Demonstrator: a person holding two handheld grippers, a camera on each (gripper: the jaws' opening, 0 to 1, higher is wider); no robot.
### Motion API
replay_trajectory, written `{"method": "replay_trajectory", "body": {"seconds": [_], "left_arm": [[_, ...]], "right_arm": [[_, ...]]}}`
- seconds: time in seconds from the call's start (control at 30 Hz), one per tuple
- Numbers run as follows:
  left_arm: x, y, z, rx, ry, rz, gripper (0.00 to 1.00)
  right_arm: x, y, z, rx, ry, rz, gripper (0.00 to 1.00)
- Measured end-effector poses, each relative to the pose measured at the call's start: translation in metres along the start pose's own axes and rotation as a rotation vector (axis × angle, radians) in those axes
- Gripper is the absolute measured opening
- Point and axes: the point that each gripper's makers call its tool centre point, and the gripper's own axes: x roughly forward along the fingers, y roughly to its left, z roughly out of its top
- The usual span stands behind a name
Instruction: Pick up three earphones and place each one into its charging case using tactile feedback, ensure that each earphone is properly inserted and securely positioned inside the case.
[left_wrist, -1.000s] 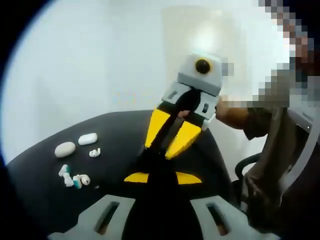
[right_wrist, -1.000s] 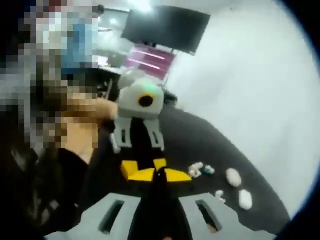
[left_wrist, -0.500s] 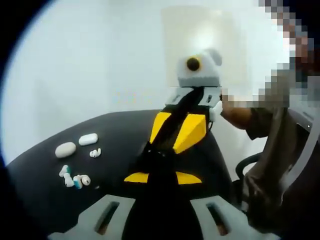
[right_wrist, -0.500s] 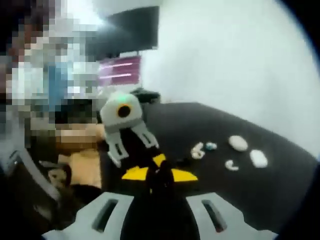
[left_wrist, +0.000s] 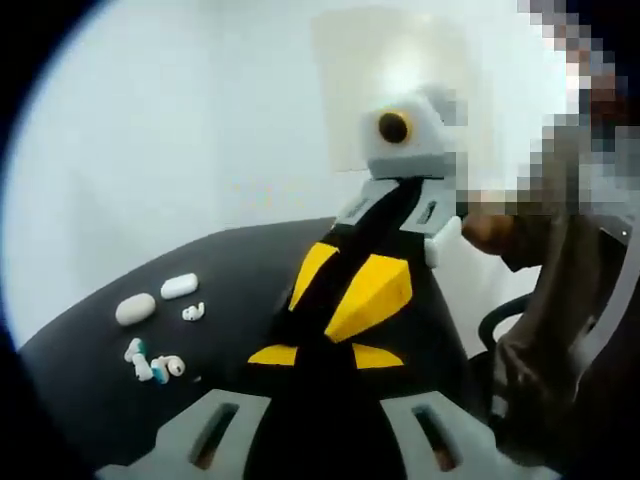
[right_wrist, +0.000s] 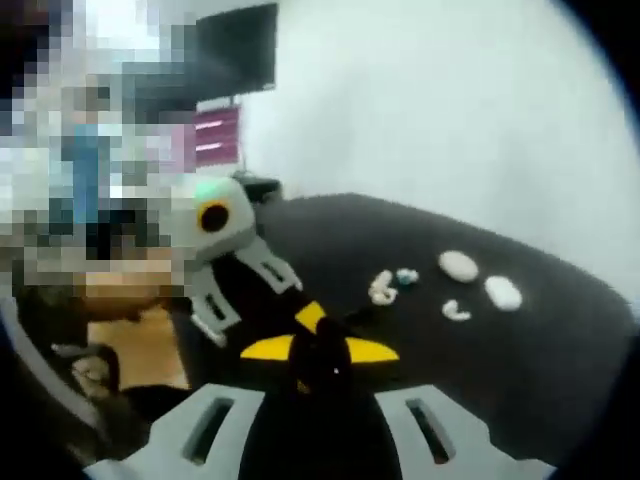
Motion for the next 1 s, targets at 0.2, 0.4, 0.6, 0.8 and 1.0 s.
{"method": "replay_trajectory", "body": {"seconds": [0.2, 0.4, 0.6, 0.8, 1.0], "left_arm": [[0.0, 0.001, 0.0, -0.002, -0.004, 0.0, 0.15], [0.0, 0.002, 0.0, -0.011, -0.005, -0.002, 0.15], [0.0, 0.002, 0.0, -0.016, -0.004, -0.001, 0.15], [0.0, 0.001, 0.0, -0.021, -0.005, 0.0, 0.15], [-0.001, 0.001, 0.0, -0.021, -0.005, 0.0, 0.15]], "right_arm": [[-0.008, -0.005, 0.001, 0.025, -0.019, 0.025, 0.13], [-0.024, -0.015, 0.005, 0.112, -0.071, 0.073, 0.13], [-0.046, -0.049, 0.013, 0.205, -0.135, 0.039, 0.13], [-0.047, -0.072, 0.005, 0.236, -0.132, 0.003, 0.13], [-0.034, -0.092, -0.024, 0.294, 0.024, -0.027, 0.13]]}}
